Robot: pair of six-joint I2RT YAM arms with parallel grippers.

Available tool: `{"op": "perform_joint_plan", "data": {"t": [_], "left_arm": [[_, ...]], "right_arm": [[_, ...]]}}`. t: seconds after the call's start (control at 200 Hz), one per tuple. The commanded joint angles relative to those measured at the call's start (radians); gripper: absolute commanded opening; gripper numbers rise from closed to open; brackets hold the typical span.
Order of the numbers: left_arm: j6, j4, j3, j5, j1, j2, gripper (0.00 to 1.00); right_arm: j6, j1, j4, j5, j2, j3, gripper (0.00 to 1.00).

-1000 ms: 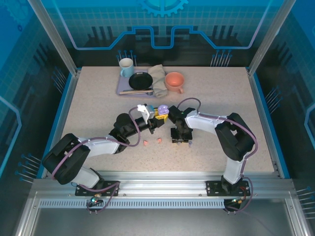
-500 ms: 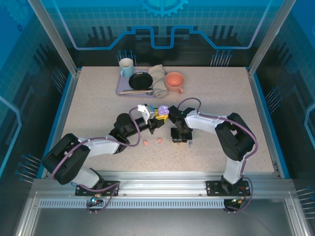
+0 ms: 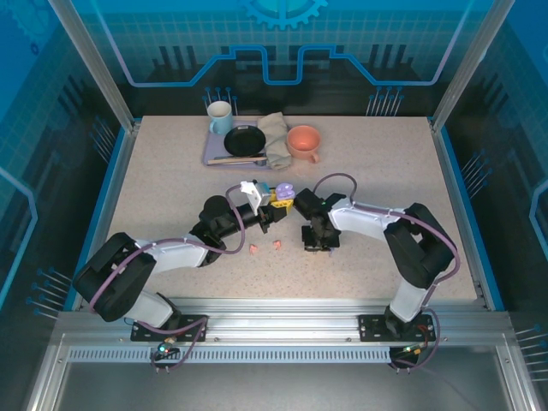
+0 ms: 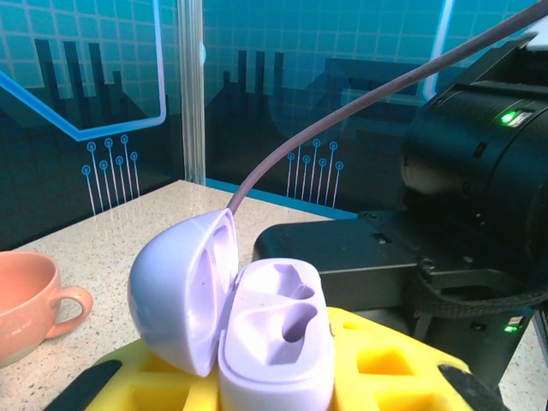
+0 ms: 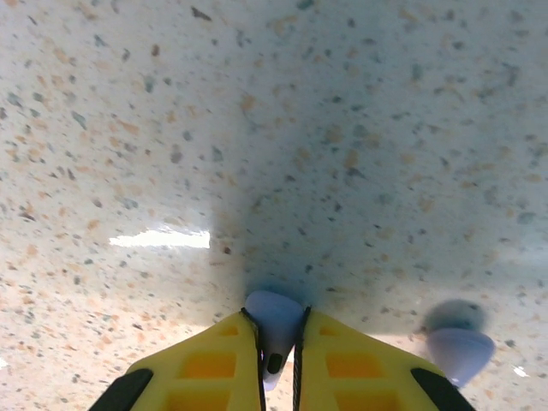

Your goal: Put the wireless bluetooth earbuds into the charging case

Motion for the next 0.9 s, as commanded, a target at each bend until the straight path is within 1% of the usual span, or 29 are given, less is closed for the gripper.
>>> {"op": "perform_joint_plan", "data": {"t": [0.0, 0.1, 0.17, 0.315, 0.485, 0.58, 0.64, 0.775, 0.895], "left_arm": [[0.007, -0.008, 0.032, 0.027, 0.001, -0.032, 0.00], [0.007, -0.019, 0.033, 0.027, 0.002, -0.038, 0.00], [0.008, -0.028, 0.033, 0.027, 0.000, -0.044, 0.00], [0.006, -0.041, 0.032, 0.027, 0.002, -0.054, 0.00], [0.003, -0.042, 0.033, 0.025, 0.001, -0.058, 0.00], [0.004, -0.045, 0.033, 0.027, 0.000, -0.059, 0.00], [0.006, -0.045, 0.034, 0.027, -0.001, -0.061, 0.00], [0.006, -0.045, 0.034, 0.028, 0.000, -0.063, 0.00], [0.008, -0.040, 0.033, 0.029, 0.002, -0.062, 0.00]], "right_arm": [[-0.019, 0.006, 0.032, 0.029, -0.053, -0.036, 0.14], [-0.059, 0.002, 0.089, 0.031, -0.092, -0.074, 0.14], [-0.084, -0.004, 0.098, 0.026, -0.100, -0.079, 0.14], [-0.110, -0.004, 0.040, 0.031, -0.059, -0.031, 0.14], [-0.146, -0.003, 0.019, -0.023, -0.001, 0.006, 0.14], [-0.161, 0.000, 0.007, -0.034, 0.030, 0.016, 0.15], [-0.161, 0.001, -0.002, -0.031, 0.037, 0.021, 0.17], [-0.138, -0.001, -0.013, -0.020, 0.019, 0.018, 0.29], [-0.089, -0.002, -0.020, -0.026, 0.003, 0.032, 0.31]]}}
